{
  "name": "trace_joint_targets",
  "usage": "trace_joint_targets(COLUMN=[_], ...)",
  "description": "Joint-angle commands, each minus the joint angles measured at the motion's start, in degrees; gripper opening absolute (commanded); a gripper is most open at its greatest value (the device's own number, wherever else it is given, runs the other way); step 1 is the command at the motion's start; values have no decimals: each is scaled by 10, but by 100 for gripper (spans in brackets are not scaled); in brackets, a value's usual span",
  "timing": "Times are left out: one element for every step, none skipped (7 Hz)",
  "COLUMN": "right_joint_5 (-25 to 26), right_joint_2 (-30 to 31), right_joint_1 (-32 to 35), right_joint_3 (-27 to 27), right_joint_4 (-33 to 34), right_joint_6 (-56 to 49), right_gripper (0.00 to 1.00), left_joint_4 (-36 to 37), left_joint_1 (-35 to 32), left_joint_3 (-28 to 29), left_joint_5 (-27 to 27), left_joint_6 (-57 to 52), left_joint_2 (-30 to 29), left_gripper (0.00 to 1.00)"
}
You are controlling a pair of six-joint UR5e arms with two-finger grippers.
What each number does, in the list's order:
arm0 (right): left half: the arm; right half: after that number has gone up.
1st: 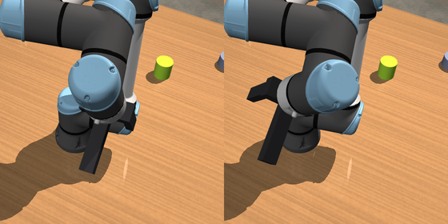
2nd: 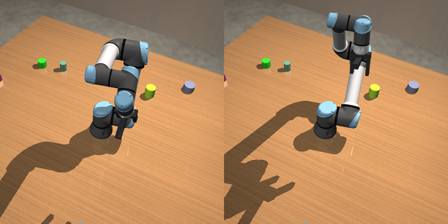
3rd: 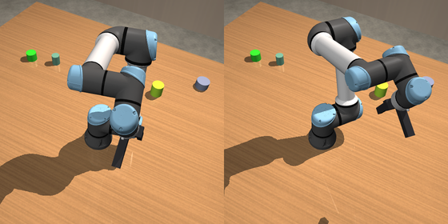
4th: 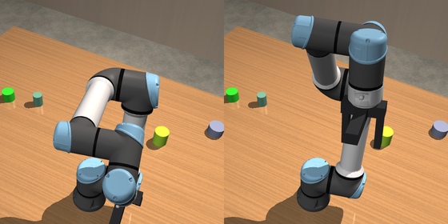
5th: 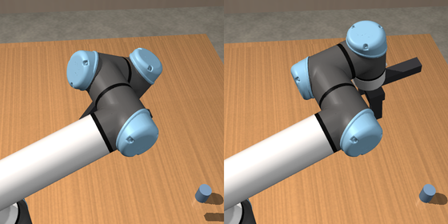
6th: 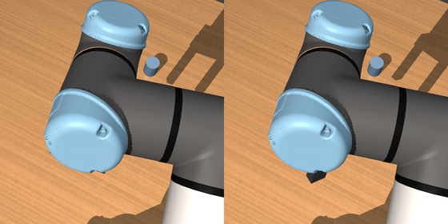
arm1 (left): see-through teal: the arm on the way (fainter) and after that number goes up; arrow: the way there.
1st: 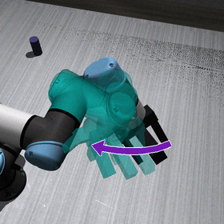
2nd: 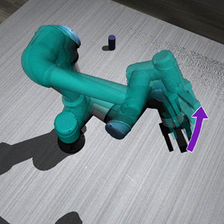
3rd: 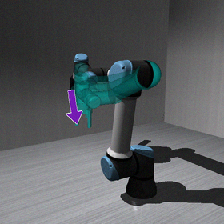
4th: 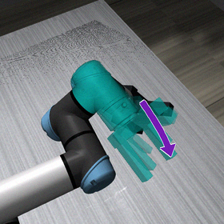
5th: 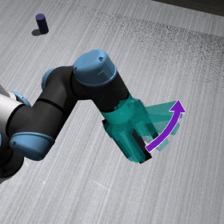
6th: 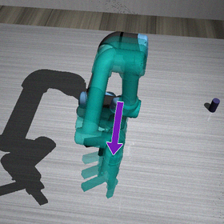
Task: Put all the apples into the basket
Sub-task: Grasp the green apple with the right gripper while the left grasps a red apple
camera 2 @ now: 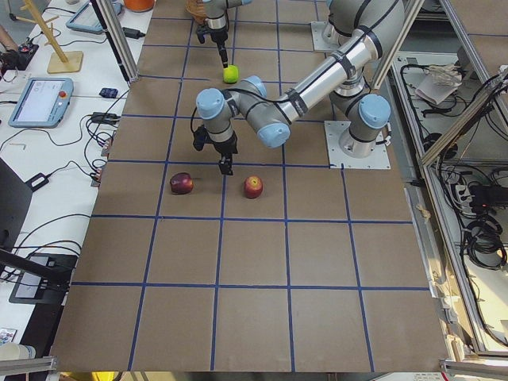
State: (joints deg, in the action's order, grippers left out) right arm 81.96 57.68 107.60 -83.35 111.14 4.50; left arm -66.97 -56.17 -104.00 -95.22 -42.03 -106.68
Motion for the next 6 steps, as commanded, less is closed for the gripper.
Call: trace_joint_targets(right_joint_5=[-12, -11, -10, -9, -4, -1], right_joint_2=[-15, -20, -29, -41, -42, -42], right_joint_1=[5, 5, 5, 5, 5, 3], right_joint_3=[-2, -2, -2, -2, -2, -2], right_joint_4=[0, -3, 0, 0, 0, 20], right_joint_6=[-1, -2, 2, 2, 0, 0], right_gripper=[100, 100, 100, 100, 100, 78], left_joint_4=[146, 156, 158, 158, 158, 151], left_joint_1=[43, 43, 44, 44, 42, 39], left_joint_3=[-123, -133, -133, -134, -128, -125], left_joint_5=[-16, -52, -53, -53, -56, -49], left_joint_6=[-22, -21, -20, -20, -19, -15], left_joint_2=[1, -3, -18, -19, -20, -11], left_gripper=[100, 100, 100, 97, 55, 38])
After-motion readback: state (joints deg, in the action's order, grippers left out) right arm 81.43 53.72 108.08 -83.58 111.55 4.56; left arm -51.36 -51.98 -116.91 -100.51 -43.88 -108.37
